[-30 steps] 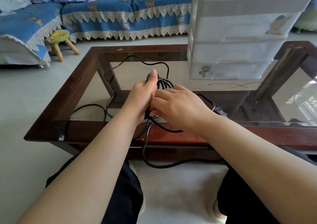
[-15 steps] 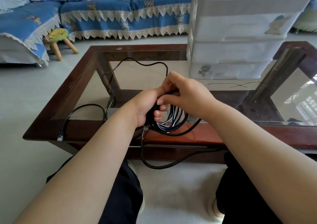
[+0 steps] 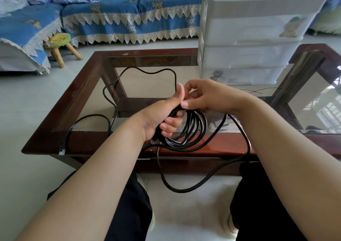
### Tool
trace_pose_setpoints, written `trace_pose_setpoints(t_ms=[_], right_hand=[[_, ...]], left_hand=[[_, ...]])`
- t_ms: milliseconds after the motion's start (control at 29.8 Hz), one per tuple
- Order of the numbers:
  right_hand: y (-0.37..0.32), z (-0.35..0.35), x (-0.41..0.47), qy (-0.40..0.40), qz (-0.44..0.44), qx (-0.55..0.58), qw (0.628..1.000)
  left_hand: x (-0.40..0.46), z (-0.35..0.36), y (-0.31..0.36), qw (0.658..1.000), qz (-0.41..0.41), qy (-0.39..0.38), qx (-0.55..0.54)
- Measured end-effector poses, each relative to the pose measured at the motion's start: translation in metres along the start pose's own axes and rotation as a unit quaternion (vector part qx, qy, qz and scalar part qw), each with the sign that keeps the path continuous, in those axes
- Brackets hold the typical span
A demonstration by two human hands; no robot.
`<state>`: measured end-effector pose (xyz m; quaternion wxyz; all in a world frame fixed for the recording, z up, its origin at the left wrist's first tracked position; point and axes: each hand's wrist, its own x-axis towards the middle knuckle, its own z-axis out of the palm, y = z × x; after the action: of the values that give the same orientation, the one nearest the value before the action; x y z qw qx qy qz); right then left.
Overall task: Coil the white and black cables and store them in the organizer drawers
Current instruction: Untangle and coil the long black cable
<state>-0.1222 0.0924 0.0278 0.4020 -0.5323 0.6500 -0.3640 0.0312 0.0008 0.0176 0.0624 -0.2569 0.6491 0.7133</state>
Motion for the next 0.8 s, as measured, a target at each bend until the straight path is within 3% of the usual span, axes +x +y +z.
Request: trace_pose_setpoints(t_ms=[67,168,268,436,503,604,805], right_hand=[[0.002,-0.006,-0.005,-0.025,0.02,-0.027,0.999],[0.005,-0.003,-0.005,0.059,0.035,-0.185,0.98],[0.009,0.006,-0.006,0.134,0.013,-0.244,0.96],[0.014,0.011,-0.016,0.132,-0.049,-0.139,0.98],[0.019,0.012,-0.021,0.142,-0.045,-0.154,0.977],[0.023,0.01,-0.025,0.195,-0.033,-0.185,0.963],[0.035,0.018,-0.019,0.286,-0.055,-0.063,0.955]], left_hand=[[-0.002,0.001,-0.002,0.998,0.024,0.001,0.055],[-0.004,-0.003,-0.002,0.99,0.041,0.019,0.13],[-0.006,-0.007,-0.002,0.985,0.047,0.027,0.162],[-0.013,-0.012,-0.004,0.987,0.06,0.009,0.149],[-0.016,-0.013,-0.004,0.99,0.067,-0.013,0.125],[-0.018,-0.015,-0.004,0.993,0.085,-0.046,0.067],[-0.018,-0.001,-0.001,0.987,0.139,-0.067,-0.038]])
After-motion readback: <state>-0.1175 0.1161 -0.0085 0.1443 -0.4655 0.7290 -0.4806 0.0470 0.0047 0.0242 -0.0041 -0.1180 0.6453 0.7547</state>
